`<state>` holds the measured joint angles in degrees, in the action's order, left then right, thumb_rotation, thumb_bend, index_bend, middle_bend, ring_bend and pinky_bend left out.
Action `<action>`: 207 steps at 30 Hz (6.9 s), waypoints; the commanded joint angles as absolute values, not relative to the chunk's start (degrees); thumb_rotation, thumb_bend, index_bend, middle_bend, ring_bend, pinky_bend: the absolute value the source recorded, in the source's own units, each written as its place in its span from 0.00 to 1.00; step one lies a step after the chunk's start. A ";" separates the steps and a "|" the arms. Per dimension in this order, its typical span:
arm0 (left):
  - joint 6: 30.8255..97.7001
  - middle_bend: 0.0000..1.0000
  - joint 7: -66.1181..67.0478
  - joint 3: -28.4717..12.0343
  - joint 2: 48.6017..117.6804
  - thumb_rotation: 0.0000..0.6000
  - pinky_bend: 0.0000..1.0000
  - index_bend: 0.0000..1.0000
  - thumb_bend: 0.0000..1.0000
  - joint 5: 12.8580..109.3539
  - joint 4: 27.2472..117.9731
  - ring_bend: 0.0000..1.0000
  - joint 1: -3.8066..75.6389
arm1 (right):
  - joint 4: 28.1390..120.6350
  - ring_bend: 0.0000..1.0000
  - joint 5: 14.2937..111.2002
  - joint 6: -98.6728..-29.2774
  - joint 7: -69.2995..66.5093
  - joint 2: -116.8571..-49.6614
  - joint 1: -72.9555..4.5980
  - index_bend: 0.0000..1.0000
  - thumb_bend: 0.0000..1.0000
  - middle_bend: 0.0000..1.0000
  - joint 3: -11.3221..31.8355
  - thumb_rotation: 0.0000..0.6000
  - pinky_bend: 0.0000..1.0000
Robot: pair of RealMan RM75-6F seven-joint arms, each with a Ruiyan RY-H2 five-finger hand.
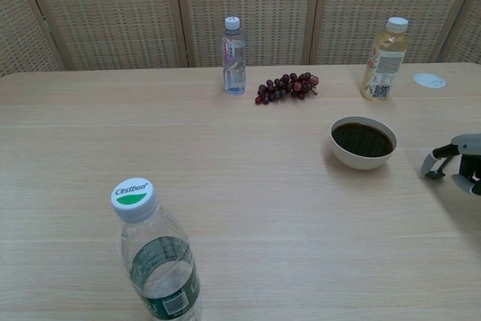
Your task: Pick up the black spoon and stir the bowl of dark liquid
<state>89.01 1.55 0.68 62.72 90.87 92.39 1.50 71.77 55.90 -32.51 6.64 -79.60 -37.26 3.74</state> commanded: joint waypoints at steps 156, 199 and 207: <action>87.99 0.00 -1.30 1.10 64.97 1.00 0.00 0.00 0.26 89.93 88.53 0.00 0.96 | 86.03 1.00 57.82 -39.67 11.68 -72.63 -36.56 0.27 0.85 0.94 -2.53 1.00 1.00; 87.24 0.00 -2.28 1.23 65.64 1.00 0.00 0.00 0.26 89.41 86.99 0.00 0.98 | 91.36 0.84 63.24 -48.27 11.28 -72.14 -33.57 0.34 0.72 0.74 -1.37 1.00 1.00; 87.10 0.00 -2.39 1.27 65.74 1.00 0.00 0.00 0.26 89.35 86.89 0.00 1.00 | 93.46 0.49 66.26 -53.92 11.82 -71.65 -31.58 0.46 0.44 0.52 -0.46 1.00 0.76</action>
<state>87.10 -2.39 1.27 65.74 89.35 86.89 1.00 93.09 65.79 -53.43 11.70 -71.79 -31.96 -0.70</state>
